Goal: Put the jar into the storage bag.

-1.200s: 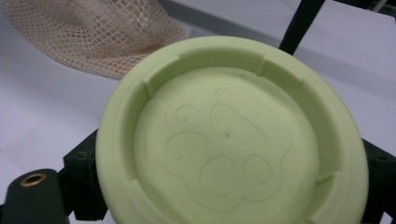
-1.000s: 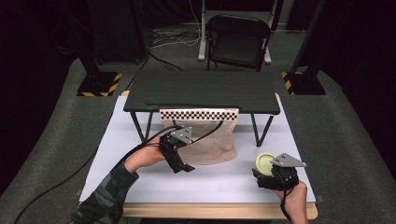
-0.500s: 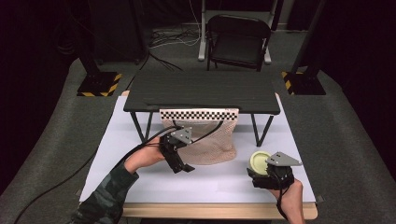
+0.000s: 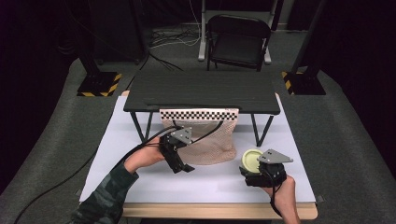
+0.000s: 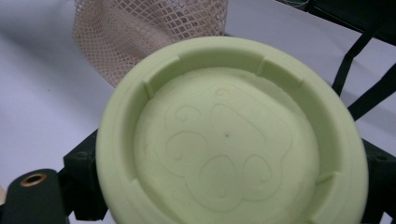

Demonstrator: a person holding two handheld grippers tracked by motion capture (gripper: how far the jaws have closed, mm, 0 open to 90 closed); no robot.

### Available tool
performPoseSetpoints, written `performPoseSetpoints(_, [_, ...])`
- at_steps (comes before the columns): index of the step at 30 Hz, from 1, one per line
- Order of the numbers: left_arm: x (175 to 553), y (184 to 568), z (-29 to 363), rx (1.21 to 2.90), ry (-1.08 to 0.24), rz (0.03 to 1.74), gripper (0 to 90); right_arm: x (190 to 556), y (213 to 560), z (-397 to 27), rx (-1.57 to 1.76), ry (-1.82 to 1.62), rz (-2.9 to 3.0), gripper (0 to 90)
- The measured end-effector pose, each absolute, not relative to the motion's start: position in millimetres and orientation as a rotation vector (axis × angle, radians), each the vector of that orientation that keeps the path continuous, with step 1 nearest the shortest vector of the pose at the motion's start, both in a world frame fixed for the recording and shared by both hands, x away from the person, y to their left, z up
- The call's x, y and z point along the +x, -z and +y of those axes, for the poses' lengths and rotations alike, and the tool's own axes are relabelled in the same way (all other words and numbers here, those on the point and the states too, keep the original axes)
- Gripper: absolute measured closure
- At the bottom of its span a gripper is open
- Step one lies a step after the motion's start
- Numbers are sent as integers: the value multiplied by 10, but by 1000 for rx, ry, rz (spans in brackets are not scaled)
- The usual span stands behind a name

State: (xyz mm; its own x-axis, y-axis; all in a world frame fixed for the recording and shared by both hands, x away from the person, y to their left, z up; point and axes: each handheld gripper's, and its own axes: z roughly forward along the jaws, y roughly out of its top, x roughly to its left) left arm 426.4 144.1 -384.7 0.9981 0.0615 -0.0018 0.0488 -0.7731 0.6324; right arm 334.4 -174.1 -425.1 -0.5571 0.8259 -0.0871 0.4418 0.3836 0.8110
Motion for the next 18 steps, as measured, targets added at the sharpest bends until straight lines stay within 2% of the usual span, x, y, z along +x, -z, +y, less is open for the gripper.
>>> performPoseSetpoints(18, [4261, 3843, 1445, 2456, -23, 73, 0, 3436, 4170, -1496, 1014, -1076, 2196, 110])
